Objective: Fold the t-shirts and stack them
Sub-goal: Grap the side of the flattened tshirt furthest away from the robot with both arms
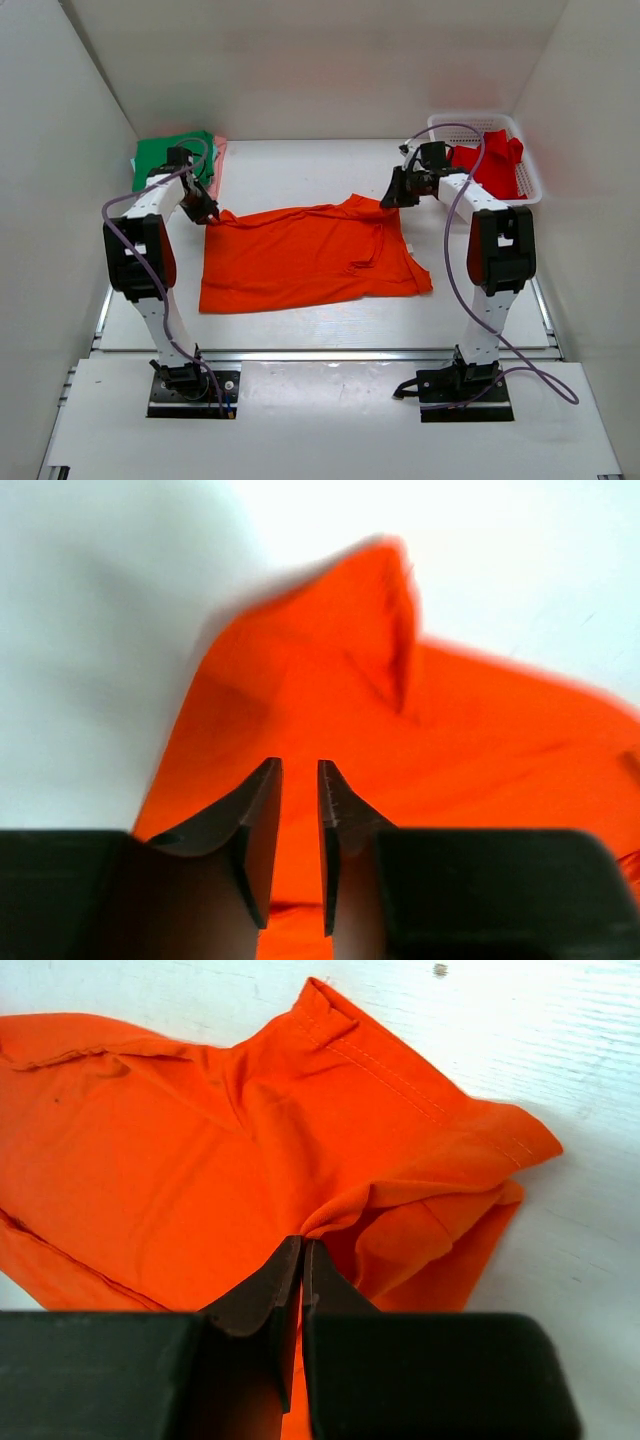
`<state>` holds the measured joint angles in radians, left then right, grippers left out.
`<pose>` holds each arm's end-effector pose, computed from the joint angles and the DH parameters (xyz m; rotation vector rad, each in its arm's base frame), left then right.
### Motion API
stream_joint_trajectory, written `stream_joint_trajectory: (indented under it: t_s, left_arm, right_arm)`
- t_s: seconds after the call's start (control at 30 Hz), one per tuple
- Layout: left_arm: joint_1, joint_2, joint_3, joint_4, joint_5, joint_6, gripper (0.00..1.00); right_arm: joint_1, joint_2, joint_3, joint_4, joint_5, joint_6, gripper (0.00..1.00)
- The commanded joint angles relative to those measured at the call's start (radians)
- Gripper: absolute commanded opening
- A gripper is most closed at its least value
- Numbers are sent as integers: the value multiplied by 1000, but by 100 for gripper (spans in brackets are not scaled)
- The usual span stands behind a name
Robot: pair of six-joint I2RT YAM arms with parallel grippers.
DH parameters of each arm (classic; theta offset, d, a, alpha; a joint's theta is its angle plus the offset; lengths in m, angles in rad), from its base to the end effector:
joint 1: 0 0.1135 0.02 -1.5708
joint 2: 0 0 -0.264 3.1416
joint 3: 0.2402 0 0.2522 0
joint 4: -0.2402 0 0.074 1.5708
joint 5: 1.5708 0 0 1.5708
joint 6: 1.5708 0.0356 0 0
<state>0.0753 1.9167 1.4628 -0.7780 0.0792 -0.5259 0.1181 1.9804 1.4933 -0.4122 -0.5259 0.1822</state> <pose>0.3915 0.0267 0.2051 -0.8170 2.7001 -0.2168 0.4298 0.0690 0.2120 -0.1513 2.4533 0.7791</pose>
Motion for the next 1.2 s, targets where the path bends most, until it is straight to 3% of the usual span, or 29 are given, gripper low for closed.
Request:
stream_joint_trajectory:
  t_s: [0.0, 0.3, 0.83, 1.03, 1.1, 1.13, 1.17]
  left_arm:
    - [-6, 71, 118, 63, -18, -43, 34]
    - [-14, 223, 275, 48, 5, -74, 38]
    - [-34, 271, 225, 126, 11, -115, 43]
    - [-42, 307, 292, 54, -36, -74, 43]
    - [-49, 337, 327, 25, -39, -59, 19]
    - [-48, 344, 346, 11, -42, -54, 0]
    - [-54, 346, 346, 5, -45, -52, 0]
  right_arm:
    - [14, -39, 1, 56, -20, -21, 0]
    - [-3, -26, 4, 56, -31, -18, 0]
    - [15, 20, 45, 35, -45, -16, 0]
    - [14, 12, 32, 39, -42, -16, 0]
    - [6, 15, 28, 47, -49, -16, 0]
    - [9, 6, 22, 53, -48, -16, 0]
    - [3, 0, 18, 49, -52, -13, 0]
